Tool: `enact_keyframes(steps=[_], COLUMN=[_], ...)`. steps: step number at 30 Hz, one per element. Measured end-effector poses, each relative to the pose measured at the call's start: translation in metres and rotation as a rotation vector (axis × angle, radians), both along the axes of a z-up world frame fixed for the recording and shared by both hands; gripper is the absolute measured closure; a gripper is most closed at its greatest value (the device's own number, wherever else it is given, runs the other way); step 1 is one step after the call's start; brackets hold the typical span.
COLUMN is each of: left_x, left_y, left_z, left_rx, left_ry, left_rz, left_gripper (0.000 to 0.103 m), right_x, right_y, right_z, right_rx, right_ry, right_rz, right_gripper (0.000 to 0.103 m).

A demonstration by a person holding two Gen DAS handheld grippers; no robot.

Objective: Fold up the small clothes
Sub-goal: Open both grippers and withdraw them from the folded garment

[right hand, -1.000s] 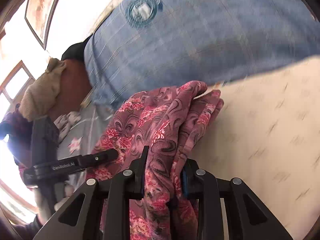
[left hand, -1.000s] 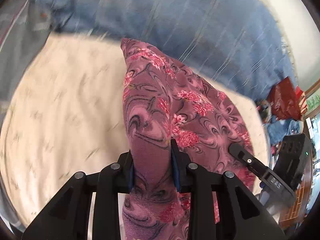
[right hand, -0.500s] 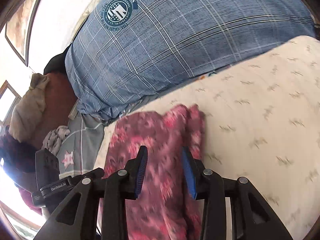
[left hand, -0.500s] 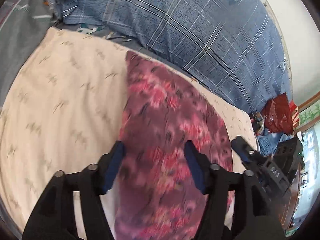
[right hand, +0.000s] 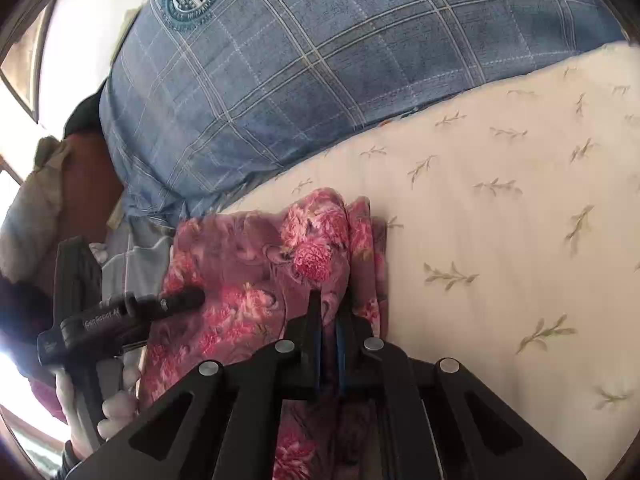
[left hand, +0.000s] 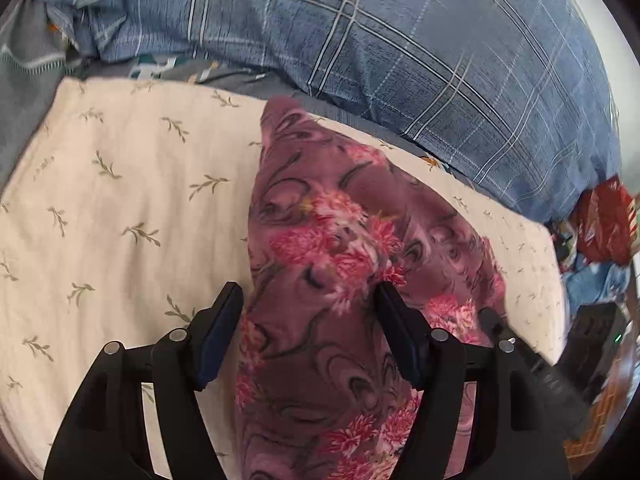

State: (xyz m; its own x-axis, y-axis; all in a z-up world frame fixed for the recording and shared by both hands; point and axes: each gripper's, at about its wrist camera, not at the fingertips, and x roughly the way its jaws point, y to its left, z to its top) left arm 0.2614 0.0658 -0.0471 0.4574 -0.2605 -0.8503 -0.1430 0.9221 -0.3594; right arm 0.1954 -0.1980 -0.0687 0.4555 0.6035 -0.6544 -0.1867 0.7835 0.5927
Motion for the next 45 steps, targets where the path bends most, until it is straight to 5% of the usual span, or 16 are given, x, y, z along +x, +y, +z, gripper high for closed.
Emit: enact_keyframes(steps=[10,21,25,26,27,30,32,37,42,44,45], left_x=[-0.041,-0.098,-0.102,-0.102,-0.103,-0.104,-0.106,-0.129,-0.152,-0.153,-0.155], left_y=[-0.001,-0.006,0.002,0.006,0.008,0.015,0.018,0.021,0.017,0.012,0.011], left_z=[0.023,0.035,0.015,0.01,0.009,0.003,0.001,0.012,-0.002,-0.008,-0.006], left_rx=[0.027,0.128,0.058,0.036,0.027,-0.012,-0.041,-0.035,-0.052,-0.042,-0.03], left_ry=[-0.041,-0.077,0.011,0.028,0.031,0.047,0.06,0.042,0.066,0.077,0.074], left_rz=[-0.008,-0.049,-0.047,-0.041,-0.038,-0.033,-0.025,-0.067,-0.108,-0.109,-0.109], left_gripper=[0.035,0.035,0.035,0.035,0.035,0.027,0.027,0.028,0.028,0.028,0.028], right_x=[-0.038,-0.071,-0.076,-0.078,-0.08,-0.082,-0.073,-0.086,-0.12,-0.128,-0.131], right_y=[-0.009,-0.008,-0.004,-0.001,0.0,-0.003,0.0,-0.016,-0.03,-0.025,-0.02], right_z=[0.032,0.018,0.02,0.026,0.033,0.048,0.035,0.041,0.037,0.025,0.024], right_rx=[0.01,0.011,-0.031,-0.037,-0.035,-0.035,-0.111,-0.019,-0.037,-0.058,-0.064], right_ry=[-0.004,0.021,-0.025,-0.056,-0.079,-0.125,-0.048,-0.001,0.038,0.071,0.072], right_rz=[-0.023,-0.066,-0.058,-0.025,-0.01,-0.006,-0.004,-0.039,-0.022,0.024,0.067], right_gripper=[0.087,0.069,0.074,0.091,0.095,0.096,0.096,0.086,0.061,0.071,0.098])
